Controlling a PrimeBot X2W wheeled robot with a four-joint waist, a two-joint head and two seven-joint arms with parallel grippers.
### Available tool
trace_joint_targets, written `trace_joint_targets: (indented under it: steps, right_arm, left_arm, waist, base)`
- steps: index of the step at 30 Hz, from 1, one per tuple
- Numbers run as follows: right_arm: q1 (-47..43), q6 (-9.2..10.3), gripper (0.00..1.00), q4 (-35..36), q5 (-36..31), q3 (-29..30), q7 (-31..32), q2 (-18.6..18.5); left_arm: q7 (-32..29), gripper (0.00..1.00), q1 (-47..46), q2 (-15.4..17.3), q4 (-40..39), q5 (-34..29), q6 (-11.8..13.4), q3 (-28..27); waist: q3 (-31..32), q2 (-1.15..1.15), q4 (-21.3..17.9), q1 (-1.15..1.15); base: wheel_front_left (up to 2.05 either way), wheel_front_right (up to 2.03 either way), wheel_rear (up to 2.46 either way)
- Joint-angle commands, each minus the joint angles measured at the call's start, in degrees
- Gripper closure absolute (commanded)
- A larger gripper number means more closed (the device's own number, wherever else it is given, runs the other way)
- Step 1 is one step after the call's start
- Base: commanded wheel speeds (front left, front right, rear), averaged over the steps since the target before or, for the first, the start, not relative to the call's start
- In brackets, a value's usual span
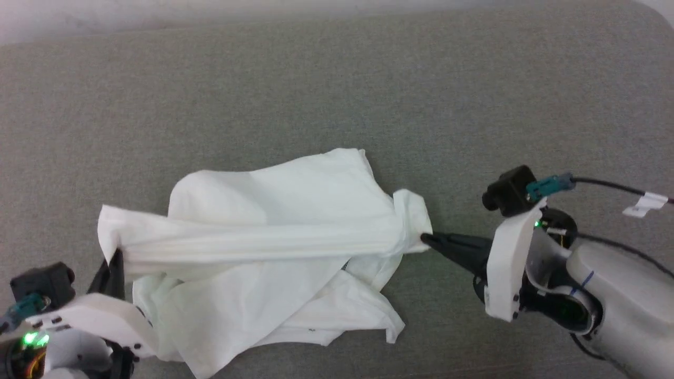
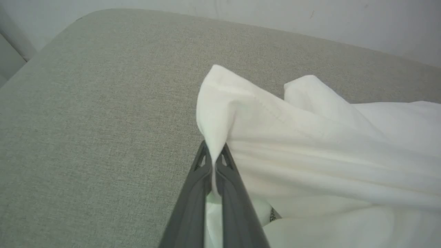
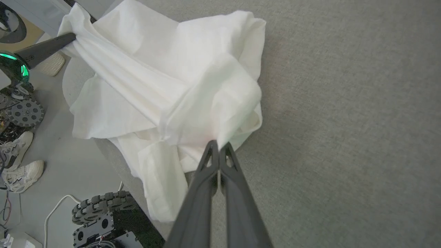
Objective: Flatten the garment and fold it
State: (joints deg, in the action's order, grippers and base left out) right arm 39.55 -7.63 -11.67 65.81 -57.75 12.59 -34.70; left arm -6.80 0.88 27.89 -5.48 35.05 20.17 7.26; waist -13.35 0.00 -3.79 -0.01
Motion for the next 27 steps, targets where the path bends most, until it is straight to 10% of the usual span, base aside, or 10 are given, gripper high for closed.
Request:
trace_joint_targets:
  steps: [1, 8, 10, 11, 13, 14, 15, 27]
  right_arm:
    - [-1.59, 0.14, 1.00, -0.66, -1.10, 0.63, 0.23, -0.16]
    - [-9.93, 0.14, 0.95, -0.12, -7.62, 3.69, 3.09, 2.34]
    - [-11.93, 0.14, 0.44, 0.63, -11.00, 4.14, 4.95, 2.80]
    - [-13.06, 0.14, 0.00, 0.86, -12.25, 5.11, 5.43, 3.37]
    - [-15.17, 0.14, 0.00, 1.19, -15.43, 6.37, 7.33, 4.60]
    - [-16.38, 0.14, 0.00, 1.56, -16.33, 7.52, 7.71, 5.60]
    - [-17.62, 0.14, 0.00, 1.72, -17.34, 8.62, 8.37, 6.47]
    - [-33.62, 0.14, 0.00, 10.49, -34.56, 32.30, 8.15, 17.28]
  left_arm:
    - [0.21, 1.00, 1.21, 0.19, 0.33, 0.06, 1.18, -0.94]
    - [-0.80, 1.00, 6.01, -1.53, 2.49, 1.78, 1.67, -0.05]
    - [-1.62, 0.93, 7.03, -1.71, 3.28, 2.06, 1.29, 0.89]
    - [-1.79, 0.83, 7.36, -2.06, 3.48, 2.44, 1.21, 1.04]
    - [-1.93, 0.47, 8.02, -2.49, 3.94, 2.86, 0.95, 1.46]
    - [-1.94, 0.06, 8.32, -2.58, 4.15, 2.89, 0.88, 1.67]
    - [-1.69, 0.00, 8.54, -2.65, 4.36, 2.73, 1.02, 1.73]
    - [10.18, 0.00, 11.57, -1.29, 1.08, -3.91, 4.15, -0.71]
  waist:
    - [0.86, 0.00, -0.72, 0.01]
    - [2.58, 0.00, -0.96, 0.01]
    - [2.91, 0.00, -1.02, 0.01]
    - [3.09, 0.00, -1.10, 0.01]
    - [3.54, 0.00, -1.39, 0.01]
    - [3.77, 0.00, -1.52, 0.01]
    - [4.06, 0.00, -1.62, 0.01]
    - [7.94, 0.00, -2.52, 0.01]
  base:
    - [0.00, 0.00, 0.00]
    - [0.00, 0.00, 0.00]
    - [0.00, 0.00, 0.00]
    - [0.00, 0.00, 0.00]
    - [0.00, 0.00, 0.00]
    - [0.00, 0.00, 0.00]
    - [0.00, 0.00, 0.00]
    - [0.00, 0.00, 0.00]
